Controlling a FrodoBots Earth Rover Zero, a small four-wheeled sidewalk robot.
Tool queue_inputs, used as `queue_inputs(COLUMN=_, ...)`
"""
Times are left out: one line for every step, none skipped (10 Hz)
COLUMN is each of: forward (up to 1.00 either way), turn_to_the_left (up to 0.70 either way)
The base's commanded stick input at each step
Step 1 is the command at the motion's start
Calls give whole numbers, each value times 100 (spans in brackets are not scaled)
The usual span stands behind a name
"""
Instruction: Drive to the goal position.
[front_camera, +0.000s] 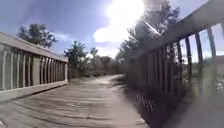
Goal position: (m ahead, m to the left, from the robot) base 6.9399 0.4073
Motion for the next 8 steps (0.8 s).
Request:
queue_inputs(forward=85, turn_to_the_left=17)
queue_inputs(forward=85, turn_to_the_left=0)
queue_inputs(forward=85, turn_to_the_left=0)
queue_inputs(forward=85, turn_to_the_left=0)
queue_inputs(forward=85, turn_to_the_left=0)
queue_inputs(forward=85, turn_to_the_left=0)
queue_inputs(forward=85, turn_to_the_left=0)
queue_inputs(forward=85, turn_to_the_left=0)
